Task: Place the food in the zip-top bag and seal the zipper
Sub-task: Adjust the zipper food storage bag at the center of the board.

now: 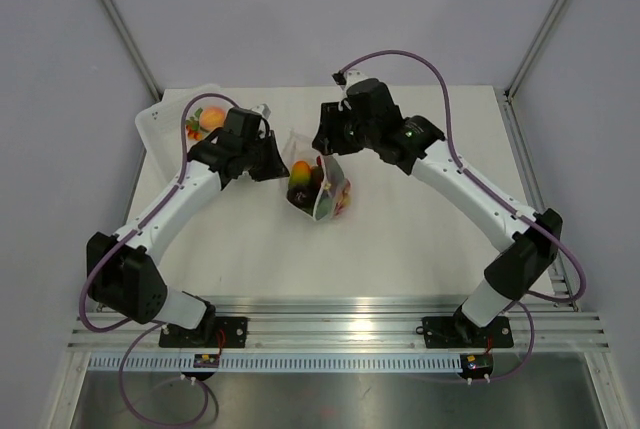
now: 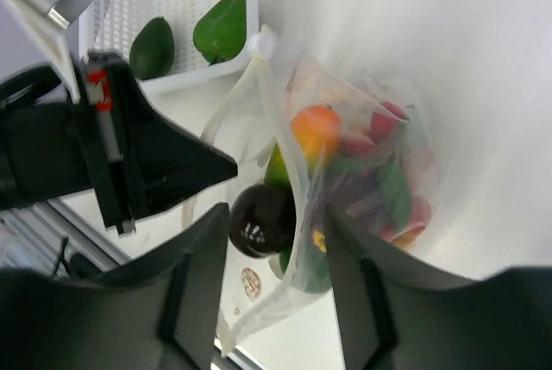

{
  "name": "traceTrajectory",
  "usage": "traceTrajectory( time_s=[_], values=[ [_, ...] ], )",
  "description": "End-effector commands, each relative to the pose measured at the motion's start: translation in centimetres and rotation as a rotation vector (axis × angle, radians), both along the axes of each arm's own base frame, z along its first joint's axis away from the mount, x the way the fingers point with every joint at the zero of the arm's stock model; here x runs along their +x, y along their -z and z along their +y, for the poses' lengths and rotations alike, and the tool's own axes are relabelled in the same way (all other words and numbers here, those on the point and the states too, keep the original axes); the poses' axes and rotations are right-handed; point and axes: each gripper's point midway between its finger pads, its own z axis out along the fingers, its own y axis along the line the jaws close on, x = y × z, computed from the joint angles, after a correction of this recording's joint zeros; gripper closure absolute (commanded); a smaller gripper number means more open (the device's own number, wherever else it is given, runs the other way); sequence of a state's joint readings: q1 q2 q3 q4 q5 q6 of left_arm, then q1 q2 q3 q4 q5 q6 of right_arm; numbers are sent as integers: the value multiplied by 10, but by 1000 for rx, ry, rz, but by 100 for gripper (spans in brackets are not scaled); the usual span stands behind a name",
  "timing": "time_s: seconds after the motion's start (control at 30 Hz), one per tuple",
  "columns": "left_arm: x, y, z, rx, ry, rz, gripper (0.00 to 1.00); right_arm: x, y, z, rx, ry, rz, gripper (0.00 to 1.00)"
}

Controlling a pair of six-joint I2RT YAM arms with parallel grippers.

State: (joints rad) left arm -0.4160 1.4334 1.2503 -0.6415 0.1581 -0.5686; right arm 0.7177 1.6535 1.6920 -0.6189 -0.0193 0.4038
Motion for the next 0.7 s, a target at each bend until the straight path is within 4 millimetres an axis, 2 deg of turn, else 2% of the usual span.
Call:
traceTrajectory(
  time_s=[0.0,0.03,0.07,0.1,0.17,0.23,0.27,0.33,0.4,0.43,0.47,0.5,0.57,0.6,0.67],
  values=[
    [14,-59,-18,-157,-11,-122,100,-19,-41,-16,-12,-117,-150,42],
    [13,-73,-20,-193,-14,-139,100,-24,-51,-14,0,-169,-223,28],
    [15,-82,-22,-230,-41,-139,100,-32,-52,-15,8,-200,-253,25],
    [17,-87,-21,-240,-60,-142,100,-45,-47,-25,-14,-229,-289,24],
    [22,-97,-25,-274,-79,-147,100,-51,-47,-33,-37,-208,-342,22],
    [28,-99,-31,-313,-97,-130,100,-61,-33,-44,-100,-190,-361,22],
    [29,-98,-33,-329,-110,-116,100,-72,-18,-44,-147,-185,-363,22],
    [32,-95,-35,-337,-115,-106,100,-85,-18,-43,-141,-178,-391,22],
    [35,-90,-37,-338,-118,-97,100,-99,-3,-39,-116,-170,-380,22],
    [36,-89,-37,-336,-119,-95,100,-99,1,-40,-107,-146,-379,22],
    [35,-87,-37,-332,-118,-93,100,-104,14,-41,-106,-138,-365,22],
    [35,-86,-37,-331,-116,-91,100,-102,12,-39,-55,-90,-361,22],
    [36,-82,-37,-326,-117,-87,100,-98,27,-44,-50,-32,-345,23],
    [35,-82,-37,-325,-115,-86,100,-95,24,-41,-1,9,-342,23],
    [35,-80,-38,-325,-108,-81,100,-87,36,-46,-16,70,-336,23]
  ],
)
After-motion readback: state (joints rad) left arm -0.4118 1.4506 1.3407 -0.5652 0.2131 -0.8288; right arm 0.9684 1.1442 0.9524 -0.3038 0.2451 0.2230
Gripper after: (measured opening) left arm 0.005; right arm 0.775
